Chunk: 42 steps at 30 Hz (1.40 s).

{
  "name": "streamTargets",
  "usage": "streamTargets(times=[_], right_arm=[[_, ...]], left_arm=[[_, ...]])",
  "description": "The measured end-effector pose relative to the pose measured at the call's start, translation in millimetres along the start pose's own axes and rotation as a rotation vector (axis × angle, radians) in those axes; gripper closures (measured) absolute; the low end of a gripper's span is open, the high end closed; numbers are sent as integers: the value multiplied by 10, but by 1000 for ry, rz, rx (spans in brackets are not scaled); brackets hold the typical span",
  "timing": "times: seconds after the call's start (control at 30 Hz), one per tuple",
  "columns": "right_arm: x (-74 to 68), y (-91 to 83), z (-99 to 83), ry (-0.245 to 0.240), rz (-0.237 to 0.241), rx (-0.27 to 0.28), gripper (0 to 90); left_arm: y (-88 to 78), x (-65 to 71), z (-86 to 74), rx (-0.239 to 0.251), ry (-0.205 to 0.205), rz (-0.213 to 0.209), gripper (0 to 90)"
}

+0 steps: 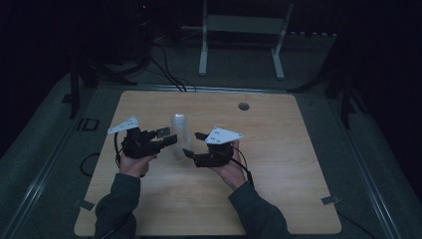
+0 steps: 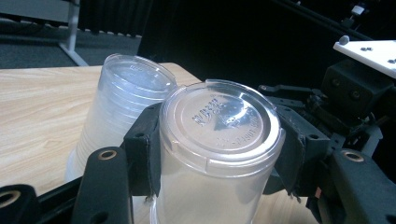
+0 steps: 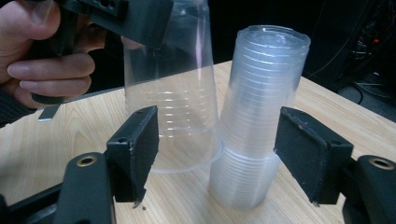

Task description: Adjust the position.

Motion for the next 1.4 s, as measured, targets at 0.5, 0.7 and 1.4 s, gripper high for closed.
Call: streamTargets(times=[0.5, 0.7, 1.4], right_arm=[[-89, 36, 47, -28, 24, 29, 282], [-130, 66, 55, -41, 30, 27, 281], [-195, 171, 53, -55, 29, 15, 253]], left_arm=[[30, 3, -6, 7, -22, -36, 419], [52, 11, -3, 9, -25, -47, 418], [71, -24, -19, 49, -79, -88, 421]])
Point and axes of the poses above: each handheld gripper's, and its own axes: y roughly forward along the jaws, z roughly out of its top, x roughly to its right, the point moved 1 cm from there along y, roughly forward along the jaws, and after that the axes turned 12 degrees about -x, right-handed, at the moved point
